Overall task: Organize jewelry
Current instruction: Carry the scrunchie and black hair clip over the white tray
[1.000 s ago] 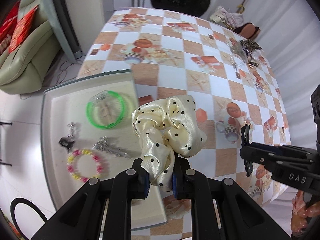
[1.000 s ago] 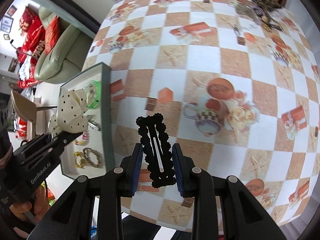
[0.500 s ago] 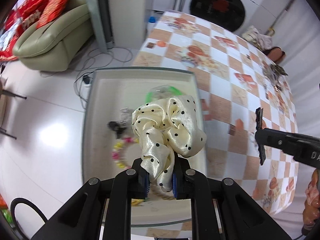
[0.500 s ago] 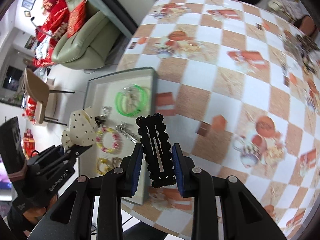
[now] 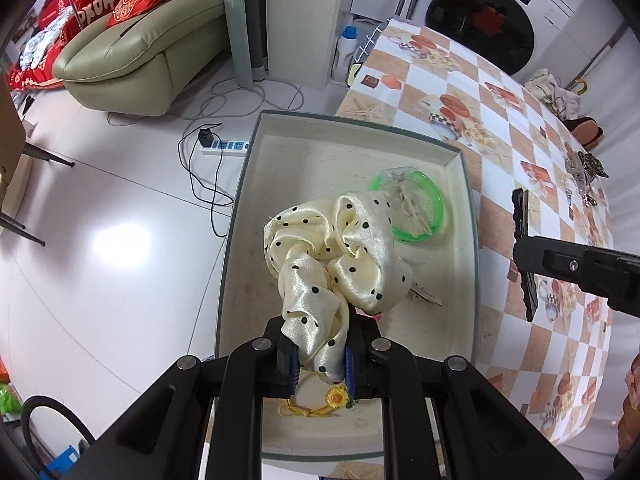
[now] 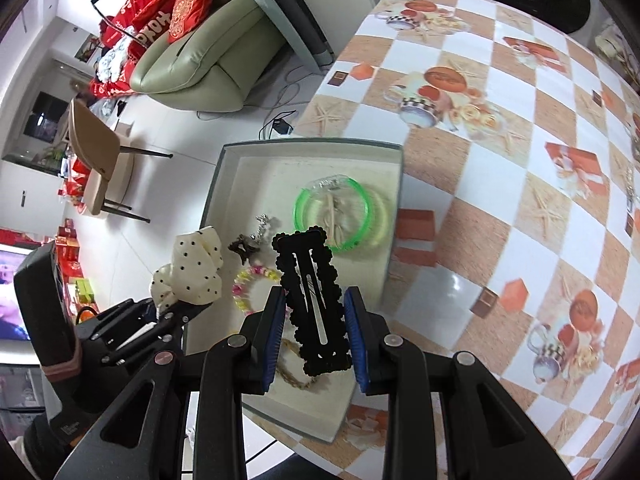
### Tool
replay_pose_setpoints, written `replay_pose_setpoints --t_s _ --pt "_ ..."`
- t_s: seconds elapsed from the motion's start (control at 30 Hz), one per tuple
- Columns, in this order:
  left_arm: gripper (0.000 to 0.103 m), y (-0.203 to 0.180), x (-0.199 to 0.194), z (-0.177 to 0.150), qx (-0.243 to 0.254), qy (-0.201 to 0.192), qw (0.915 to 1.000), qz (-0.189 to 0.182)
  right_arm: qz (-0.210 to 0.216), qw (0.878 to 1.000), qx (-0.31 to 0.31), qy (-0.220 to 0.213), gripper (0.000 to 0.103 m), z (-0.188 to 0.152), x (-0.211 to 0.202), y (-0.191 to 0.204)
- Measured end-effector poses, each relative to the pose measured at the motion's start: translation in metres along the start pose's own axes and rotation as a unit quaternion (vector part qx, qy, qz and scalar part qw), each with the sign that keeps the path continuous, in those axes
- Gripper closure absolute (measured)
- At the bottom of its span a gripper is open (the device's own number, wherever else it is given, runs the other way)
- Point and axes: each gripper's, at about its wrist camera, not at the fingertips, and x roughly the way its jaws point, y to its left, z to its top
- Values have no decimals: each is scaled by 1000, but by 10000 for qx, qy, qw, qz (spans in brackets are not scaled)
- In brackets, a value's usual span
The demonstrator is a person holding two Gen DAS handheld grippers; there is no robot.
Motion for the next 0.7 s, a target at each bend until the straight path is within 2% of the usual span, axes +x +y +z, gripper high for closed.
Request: replay_pose_setpoints --t_s 0.2,0.53,0.7 --pt "83 -1 17 3 47 115 9999 63 3 9998 38 176 70 5 18 3" --pt "83 -5 45 -7 198 414 9988 158 -148 9975 124 679 70 -5 65 3" --pt "83 -3 56 -6 180 477 9985 202 -259 9966 137 770 70 -2 78 3"
